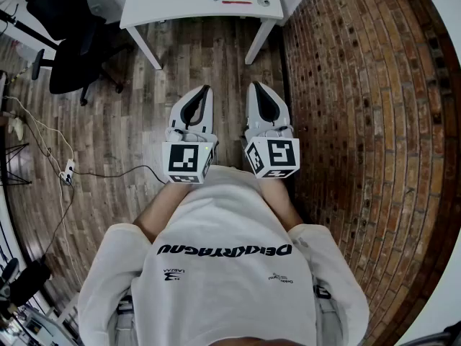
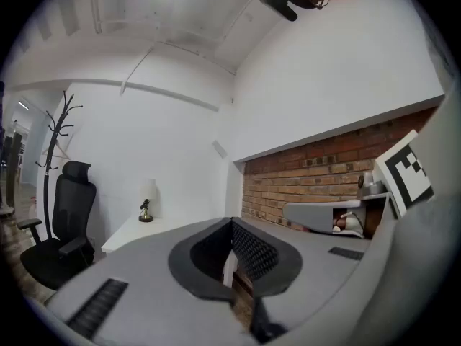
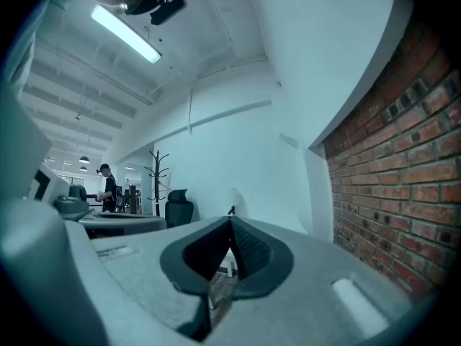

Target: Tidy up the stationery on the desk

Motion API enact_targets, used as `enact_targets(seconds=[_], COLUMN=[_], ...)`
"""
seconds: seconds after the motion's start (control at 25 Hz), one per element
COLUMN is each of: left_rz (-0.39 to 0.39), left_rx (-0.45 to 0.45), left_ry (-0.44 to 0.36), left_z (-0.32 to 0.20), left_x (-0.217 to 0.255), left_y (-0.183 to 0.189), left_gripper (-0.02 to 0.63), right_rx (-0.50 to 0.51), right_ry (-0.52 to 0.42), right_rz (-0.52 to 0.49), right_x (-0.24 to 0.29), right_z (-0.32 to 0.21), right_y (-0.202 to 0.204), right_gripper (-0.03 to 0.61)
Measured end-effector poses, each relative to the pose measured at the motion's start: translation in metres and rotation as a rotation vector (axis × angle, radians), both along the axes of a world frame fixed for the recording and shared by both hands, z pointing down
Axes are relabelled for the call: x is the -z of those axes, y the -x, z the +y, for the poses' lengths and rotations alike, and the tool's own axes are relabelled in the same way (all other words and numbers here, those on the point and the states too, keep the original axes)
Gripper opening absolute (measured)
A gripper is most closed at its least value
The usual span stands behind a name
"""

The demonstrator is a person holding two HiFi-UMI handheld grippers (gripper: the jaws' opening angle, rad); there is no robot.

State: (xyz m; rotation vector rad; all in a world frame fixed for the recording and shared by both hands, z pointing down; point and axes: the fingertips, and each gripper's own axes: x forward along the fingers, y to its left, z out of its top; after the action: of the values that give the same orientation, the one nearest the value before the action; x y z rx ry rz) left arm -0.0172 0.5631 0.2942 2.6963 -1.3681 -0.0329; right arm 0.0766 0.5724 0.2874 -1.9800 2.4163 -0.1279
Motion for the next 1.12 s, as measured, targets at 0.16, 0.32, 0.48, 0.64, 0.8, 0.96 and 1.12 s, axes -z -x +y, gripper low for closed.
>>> enact_targets(seconds=[0.16, 0.32, 0.48, 0.64, 0.8, 0.96, 1.12], left_rz=[-0.003, -0.002, -0.006, -0.001, 0.007, 0.020, 0.002], left_rx=[-0.009, -0.020, -0.041, -0.036, -0.026, -0.011, -0.011], left_ry=[0.006, 0.008, 0.015, 0.029, 0.033, 0.038, 0.030], left_z=[-0.011, -0.023, -0.030, -0.043, -0.054, -0.070, -0.101], left_x=[-0.003, -0.007, -0.015, -0.020, -0.023, -0.028, -0.031], left_y=[0.015, 0.029, 0.043, 0.061, 0.072, 0.078, 0.076], left_gripper=[-0.003, -0.002, -0.003, -0.002, -0.002, -0.003, -0.003], right_rx=[-0.005, -0.005, -0.022, -0.046, -0.061, -0.049, -0.048], right_ry=[-0.002, 0.001, -0.004, -0.010, -0.029, -0.025, -0.038], right_rz=[-0.028, -0.055, -0.056, -0.059, -0.044, -0.035, -0.053], right_x=[-0.001, -0.006, -0.009, -0.005, 0.003, -0.005, -0.009], right_z=[-0.010, -0.021, -0.031, -0.043, -0.056, -0.072, -0.104], right_y=[0.014, 0.027, 0.039, 0.047, 0.051, 0.058, 0.057], right_gripper=[0.000, 0.000, 0.001, 0.000, 0.000, 0.001, 0.000])
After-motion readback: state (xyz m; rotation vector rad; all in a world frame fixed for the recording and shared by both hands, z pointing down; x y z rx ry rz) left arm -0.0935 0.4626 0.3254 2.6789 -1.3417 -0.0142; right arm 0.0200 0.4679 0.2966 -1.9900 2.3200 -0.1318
